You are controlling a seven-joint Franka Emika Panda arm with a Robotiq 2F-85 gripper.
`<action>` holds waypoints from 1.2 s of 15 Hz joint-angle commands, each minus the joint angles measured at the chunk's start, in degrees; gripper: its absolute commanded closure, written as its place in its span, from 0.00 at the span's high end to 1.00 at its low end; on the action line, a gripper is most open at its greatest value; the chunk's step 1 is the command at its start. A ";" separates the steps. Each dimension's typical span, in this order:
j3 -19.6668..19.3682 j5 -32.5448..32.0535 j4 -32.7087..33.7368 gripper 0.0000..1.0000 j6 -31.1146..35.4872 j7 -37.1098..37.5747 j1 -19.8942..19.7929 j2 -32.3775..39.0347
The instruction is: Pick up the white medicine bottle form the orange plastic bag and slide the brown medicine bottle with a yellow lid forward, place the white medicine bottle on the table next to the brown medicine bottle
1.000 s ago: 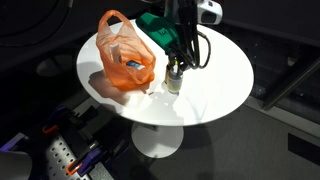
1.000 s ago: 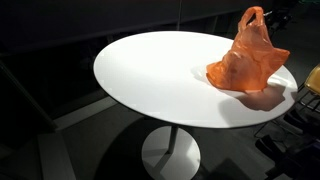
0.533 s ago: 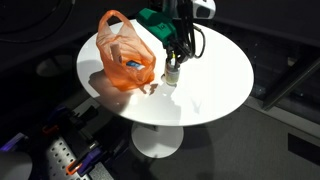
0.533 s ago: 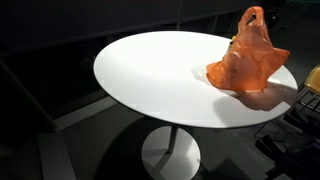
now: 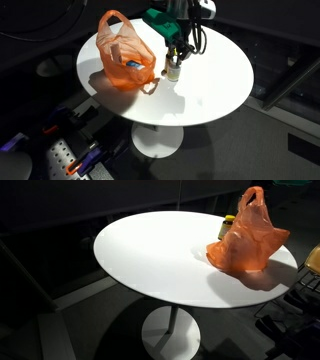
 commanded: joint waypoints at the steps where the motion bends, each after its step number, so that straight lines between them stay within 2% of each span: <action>1: 0.05 0.48 3.22 0.43 -4.31 -0.03 -0.15 1.04; 2: 0.02 0.46 3.18 0.69 -4.86 -0.18 -0.19 0.79; 3: -0.02 0.43 2.95 0.70 -5.49 -0.37 -0.24 0.22; 7: -0.15 0.06 -0.04 0.99 -7.79 -2.62 -0.57 -4.76; 10: -0.52 -0.17 -2.24 1.00 -12.25 -4.19 -0.73 -10.02; 12: -0.77 0.25 -3.27 1.00 -17.46 -6.41 -0.90 -13.88; 18: -1.74 -5.44 -5.72 1.00 -30.02 -7.91 -0.22 -25.22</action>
